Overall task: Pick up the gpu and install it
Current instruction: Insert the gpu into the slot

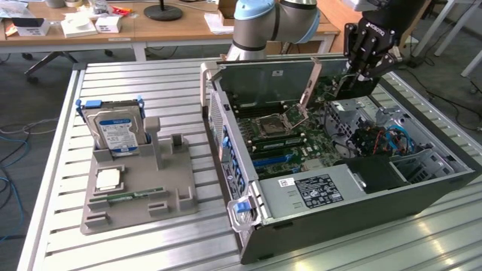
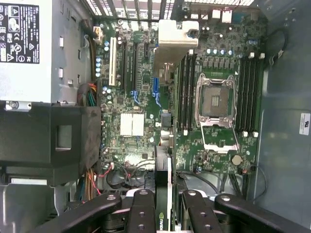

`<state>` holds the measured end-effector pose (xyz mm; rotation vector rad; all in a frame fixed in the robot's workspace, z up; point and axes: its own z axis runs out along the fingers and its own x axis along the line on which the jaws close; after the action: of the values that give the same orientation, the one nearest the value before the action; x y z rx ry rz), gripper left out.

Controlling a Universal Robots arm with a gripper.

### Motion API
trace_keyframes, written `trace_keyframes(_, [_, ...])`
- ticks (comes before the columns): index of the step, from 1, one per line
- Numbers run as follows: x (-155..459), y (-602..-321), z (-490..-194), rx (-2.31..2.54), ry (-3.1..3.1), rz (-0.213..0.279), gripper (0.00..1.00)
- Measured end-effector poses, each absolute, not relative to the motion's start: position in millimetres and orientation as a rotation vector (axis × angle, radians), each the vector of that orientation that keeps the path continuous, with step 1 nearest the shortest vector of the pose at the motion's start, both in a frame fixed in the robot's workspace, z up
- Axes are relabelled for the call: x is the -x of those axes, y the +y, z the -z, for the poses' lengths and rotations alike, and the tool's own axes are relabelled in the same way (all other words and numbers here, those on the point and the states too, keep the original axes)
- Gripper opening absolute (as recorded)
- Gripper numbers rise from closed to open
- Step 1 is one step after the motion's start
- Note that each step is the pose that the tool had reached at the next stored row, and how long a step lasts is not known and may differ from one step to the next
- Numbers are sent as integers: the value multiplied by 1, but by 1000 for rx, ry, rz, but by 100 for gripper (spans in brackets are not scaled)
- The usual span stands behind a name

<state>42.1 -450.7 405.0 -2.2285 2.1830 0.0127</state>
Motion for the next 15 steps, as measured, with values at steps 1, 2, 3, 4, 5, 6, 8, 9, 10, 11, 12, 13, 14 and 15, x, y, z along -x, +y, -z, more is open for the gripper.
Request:
trace_keyframes(1, [-40, -451, -405, 2228, 2184, -13, 26])
trace_keyframes(2, [-38, -451, -405, 2228, 2184, -13, 26])
trace_keyframes(3, [-36, -450, -405, 2226, 2185, -13, 26])
trace_keyframes(4, [-34, -450, -405, 2225, 2187, -13, 26])
trace_keyframes(5, [-32, -450, -404, 2222, 2189, -12, 26])
trace_keyframes(6, [-30, -450, -404, 2218, 2193, -13, 26])
trace_keyframes(8, [-26, -450, -404, 2207, 2204, -12, 26])
trace_keyframes(9, [-24, -449, -404, 2200, 2211, -12, 26])
trace_keyframes(10, [-23, -449, -404, 2194, 2217, -12, 26])
trace_keyframes(11, [-22, -449, -404, 2186, 2226, -12, 26])
trace_keyframes(12, [-21, -449, -404, 2177, 2234, -12, 26])
trace_keyframes(13, [-19, -449, -404, 2169, 2242, -12, 26])
trace_keyframes(14, [-18, -449, -404, 2163, 2248, -12, 26])
trace_keyframes(15, [-17, -449, -404, 2161, 2250, -12, 26])
